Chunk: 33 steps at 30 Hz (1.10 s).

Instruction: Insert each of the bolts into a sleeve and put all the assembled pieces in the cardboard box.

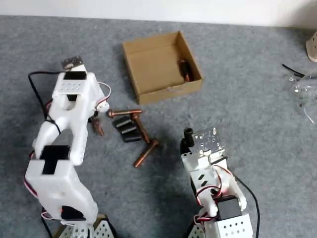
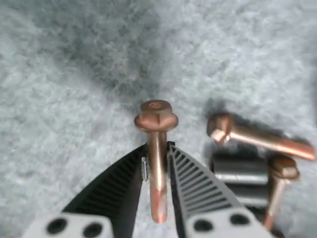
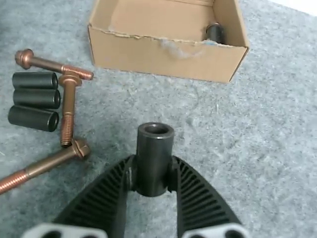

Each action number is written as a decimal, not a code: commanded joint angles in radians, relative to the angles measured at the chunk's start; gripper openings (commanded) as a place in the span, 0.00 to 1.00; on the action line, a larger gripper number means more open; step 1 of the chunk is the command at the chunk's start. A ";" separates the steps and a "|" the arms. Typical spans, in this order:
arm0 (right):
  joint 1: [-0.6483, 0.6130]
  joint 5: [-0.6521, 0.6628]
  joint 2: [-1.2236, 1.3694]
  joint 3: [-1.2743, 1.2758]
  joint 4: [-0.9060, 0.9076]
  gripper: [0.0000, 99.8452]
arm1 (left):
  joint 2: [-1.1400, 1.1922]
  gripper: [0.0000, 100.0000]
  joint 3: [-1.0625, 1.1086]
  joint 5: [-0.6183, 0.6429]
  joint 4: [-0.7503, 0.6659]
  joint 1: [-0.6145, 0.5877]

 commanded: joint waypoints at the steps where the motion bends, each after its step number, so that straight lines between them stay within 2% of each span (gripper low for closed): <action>1: 0.012 0.023 -0.013 0.012 -0.044 0.00 | -0.191 0.00 -0.036 0.002 0.063 0.019; 12: 0.012 0.023 -0.013 0.013 -0.044 0.00 | -0.519 0.00 -0.036 -0.006 0.249 0.018; 22: 0.013 0.023 -0.013 0.013 -0.044 0.00 | -0.834 0.00 -0.035 -0.155 0.359 0.018; 27: 0.013 0.023 -0.013 0.013 -0.044 0.00 | -0.990 0.00 0.074 -0.269 0.325 0.015; 33: 0.013 0.023 -0.013 0.013 -0.044 0.00 | -1.171 0.00 0.360 -0.318 0.204 0.015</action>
